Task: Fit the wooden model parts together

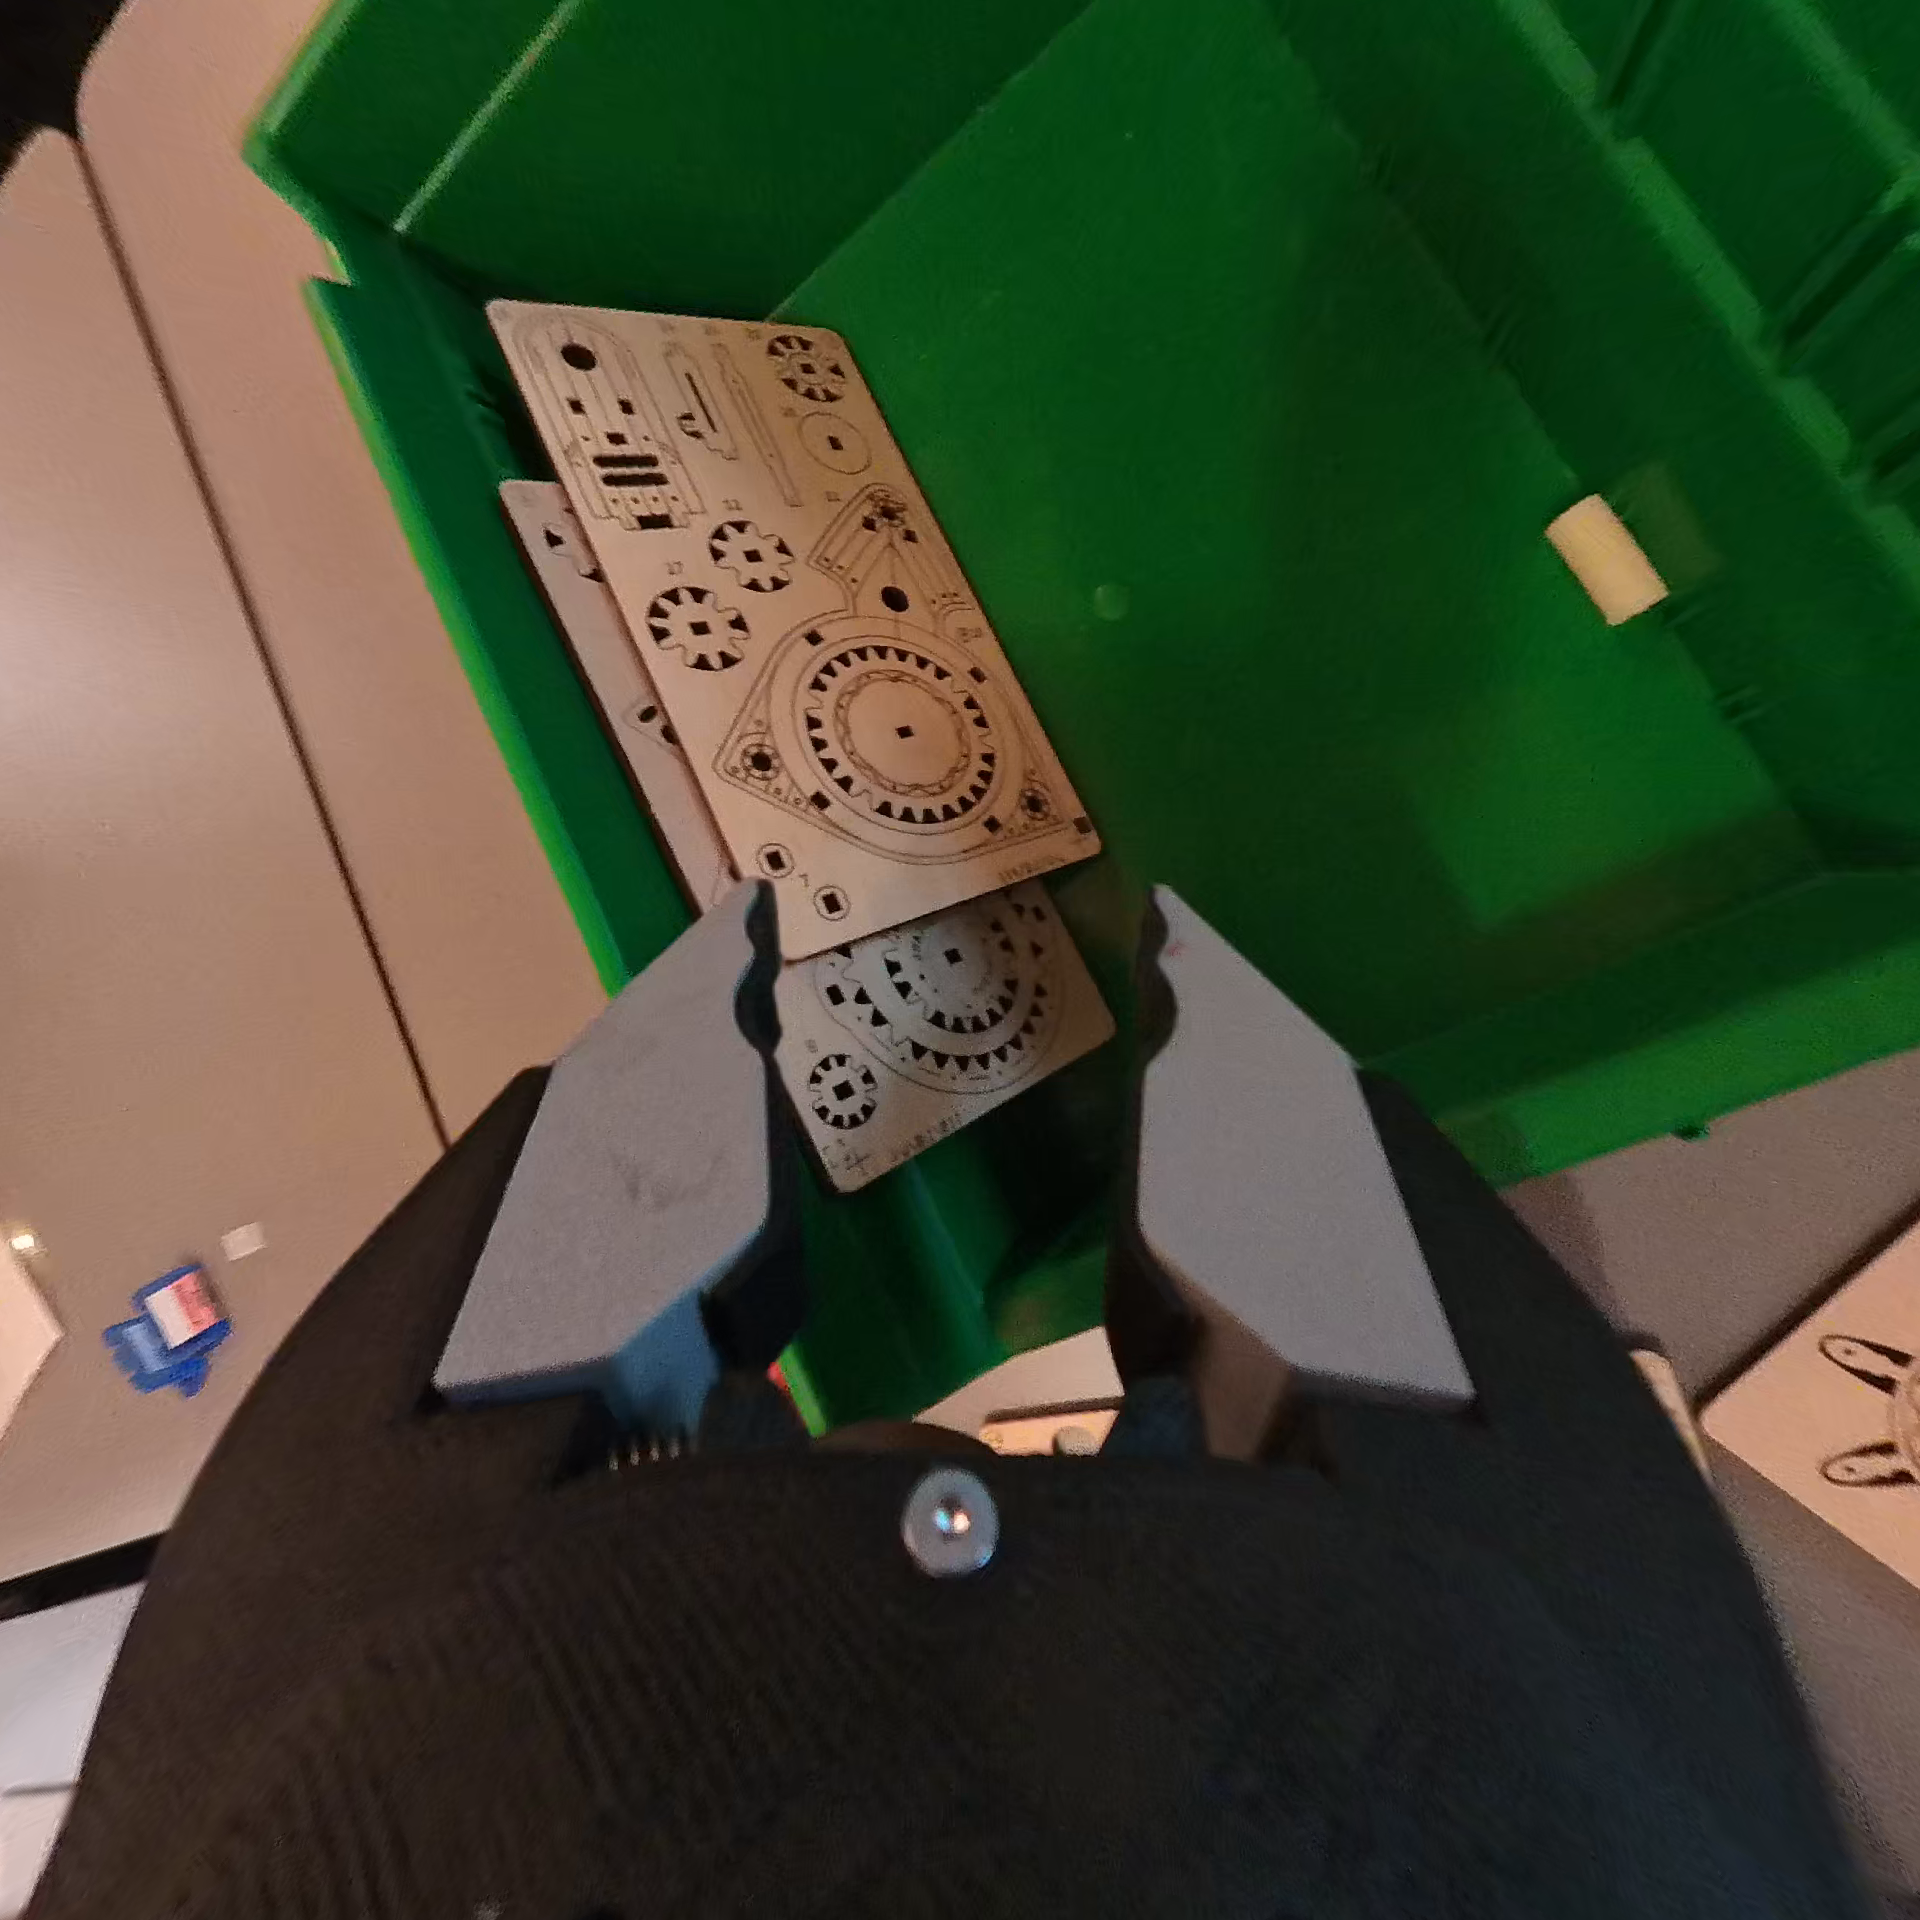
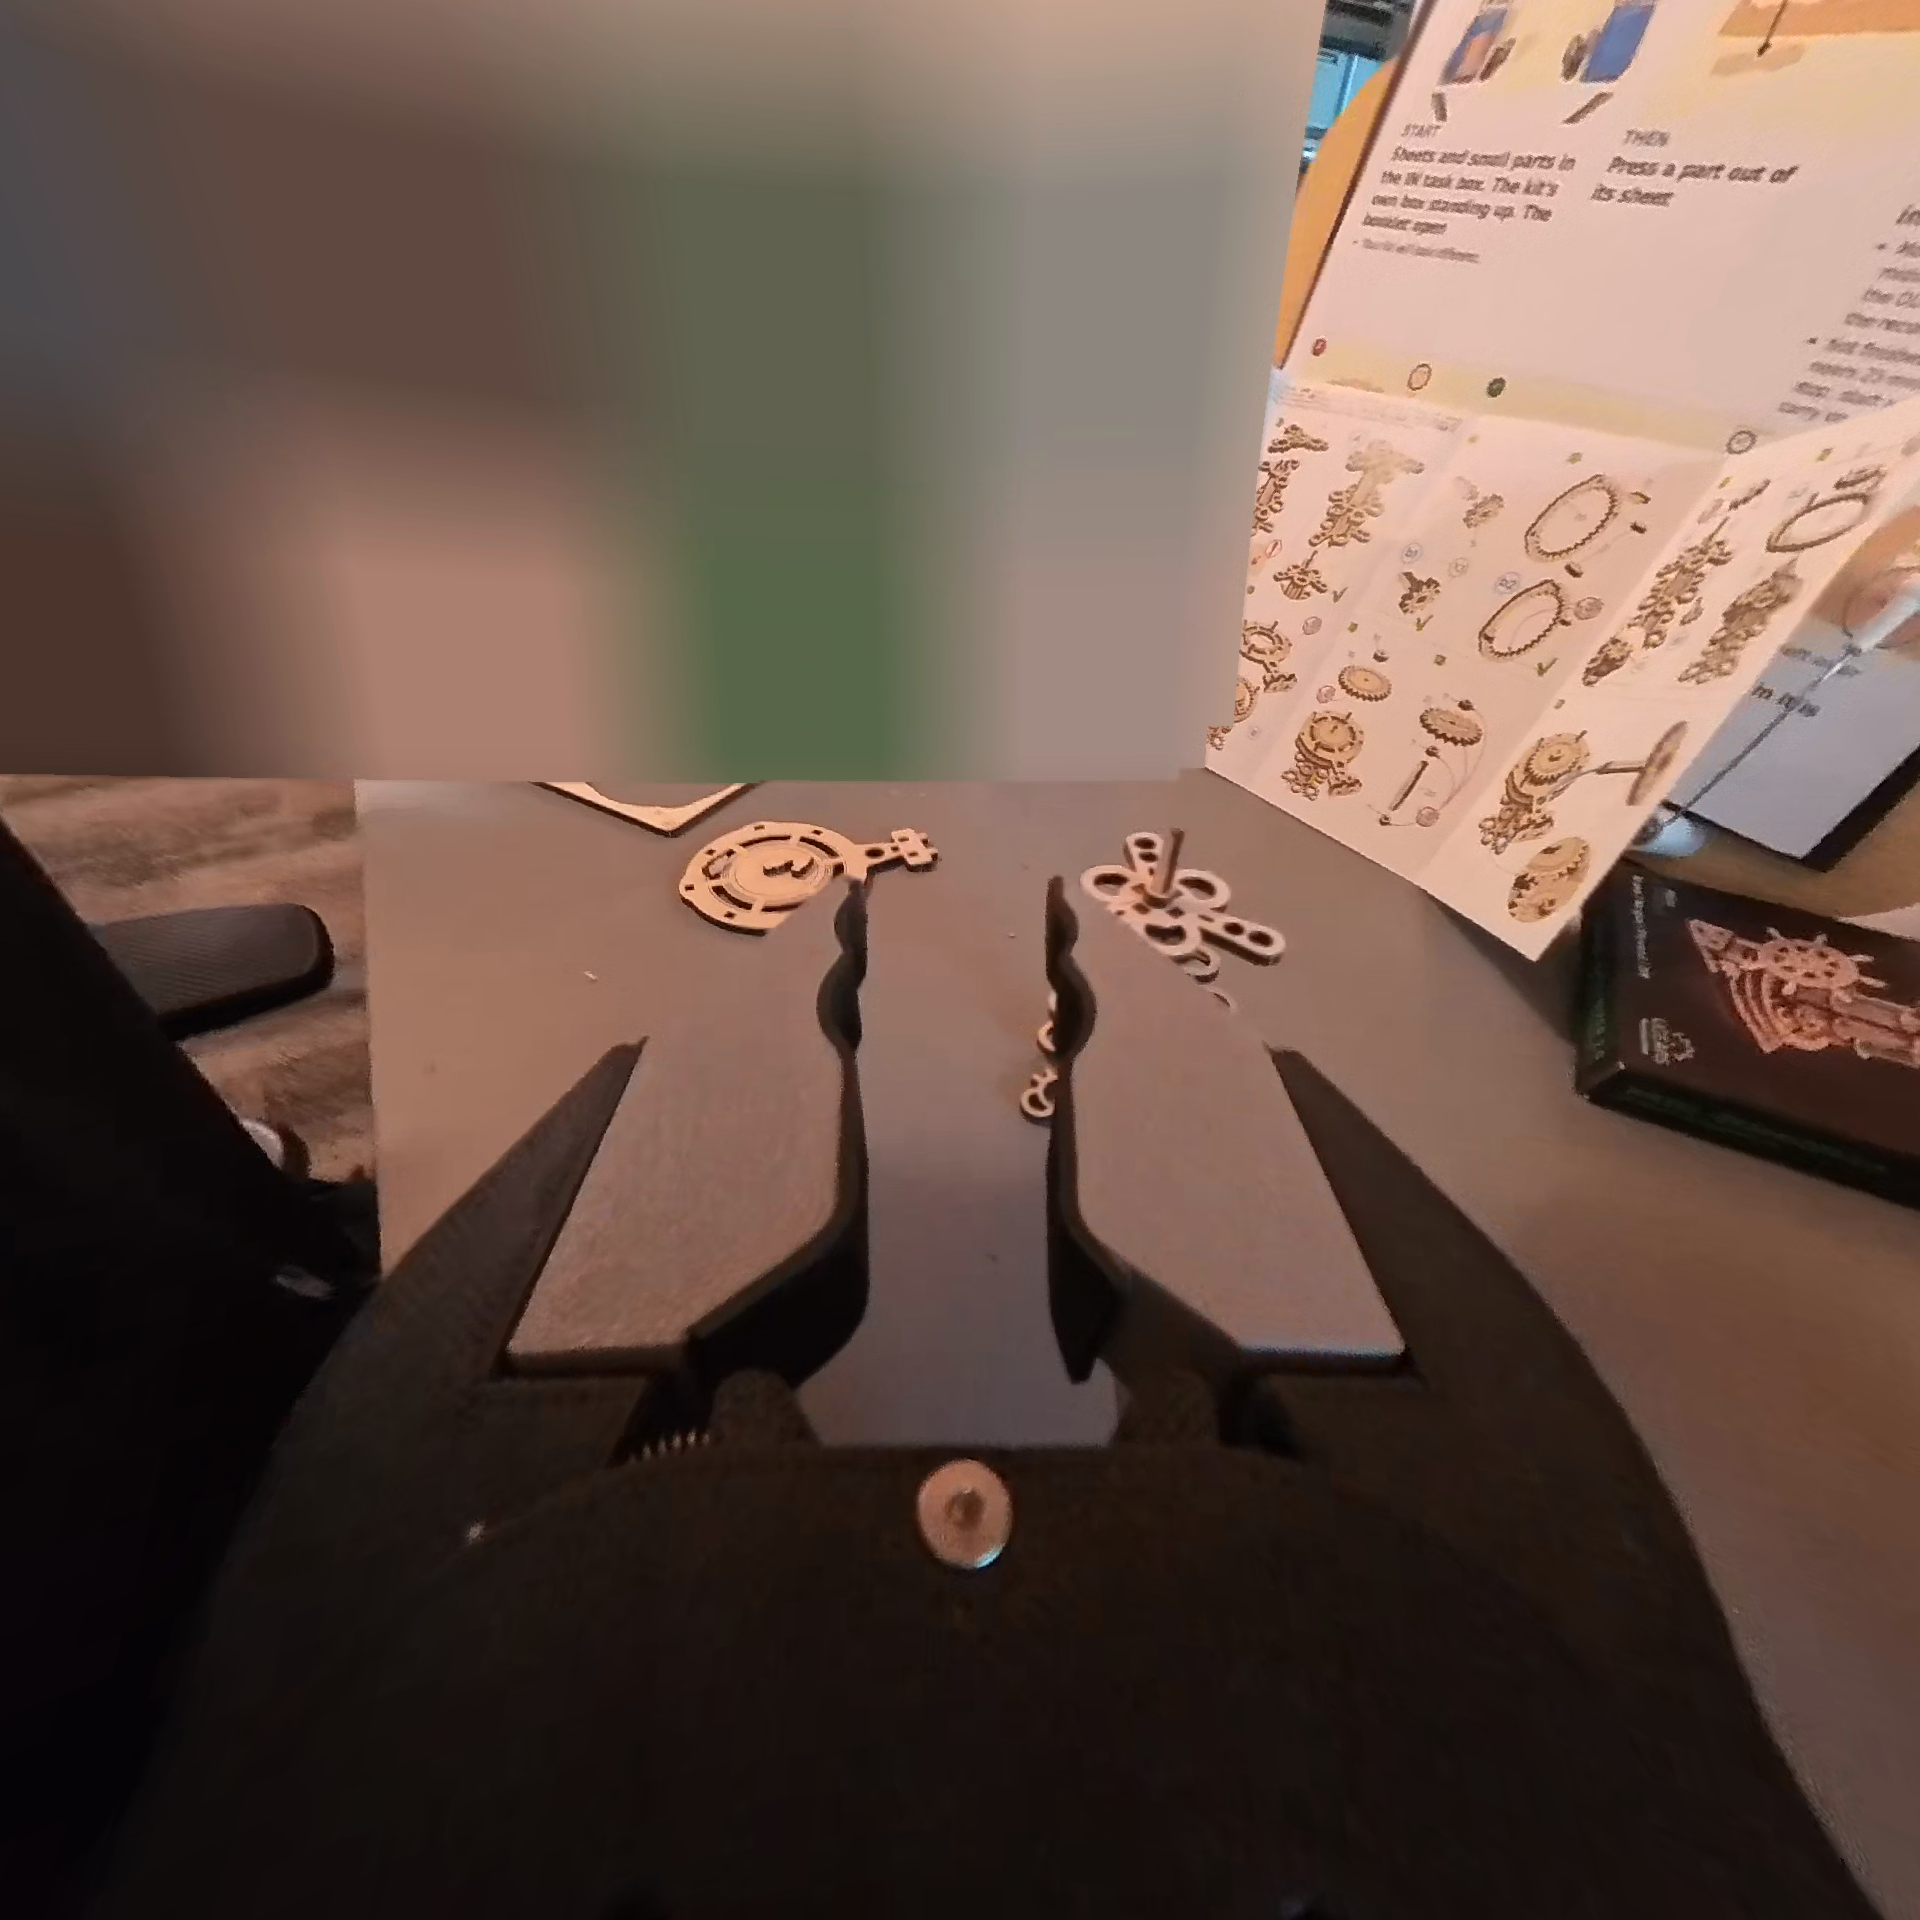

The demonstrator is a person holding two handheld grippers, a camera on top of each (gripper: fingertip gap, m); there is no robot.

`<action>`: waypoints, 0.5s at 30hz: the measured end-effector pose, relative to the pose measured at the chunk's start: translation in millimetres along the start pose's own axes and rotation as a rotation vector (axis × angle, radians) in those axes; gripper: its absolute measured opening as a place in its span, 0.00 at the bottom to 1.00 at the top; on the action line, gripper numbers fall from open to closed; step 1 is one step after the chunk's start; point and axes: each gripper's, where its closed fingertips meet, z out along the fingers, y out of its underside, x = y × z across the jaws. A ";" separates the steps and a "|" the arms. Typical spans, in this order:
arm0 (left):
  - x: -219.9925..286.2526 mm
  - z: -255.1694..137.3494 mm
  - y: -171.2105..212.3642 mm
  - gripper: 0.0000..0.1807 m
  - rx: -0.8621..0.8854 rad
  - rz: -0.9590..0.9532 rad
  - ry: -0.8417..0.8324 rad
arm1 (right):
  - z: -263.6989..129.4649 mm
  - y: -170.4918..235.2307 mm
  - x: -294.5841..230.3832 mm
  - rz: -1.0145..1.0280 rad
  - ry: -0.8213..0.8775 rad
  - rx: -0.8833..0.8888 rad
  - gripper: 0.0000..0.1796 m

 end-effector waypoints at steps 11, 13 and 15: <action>-7.4 -4.9 4.0 0.36 -0.025 -0.029 -0.019 | -3.3 -4.4 1.2 -0.011 0.005 0.023 0.17; -7.4 -3.5 6.0 0.36 -0.033 -0.033 -0.014 | -2.8 -3.8 0.5 -0.016 0.005 0.019 0.17; -5.5 0.0 8.1 0.36 -0.046 -0.038 -0.001 | -3.6 -4.7 1.0 -0.013 0.007 0.025 0.17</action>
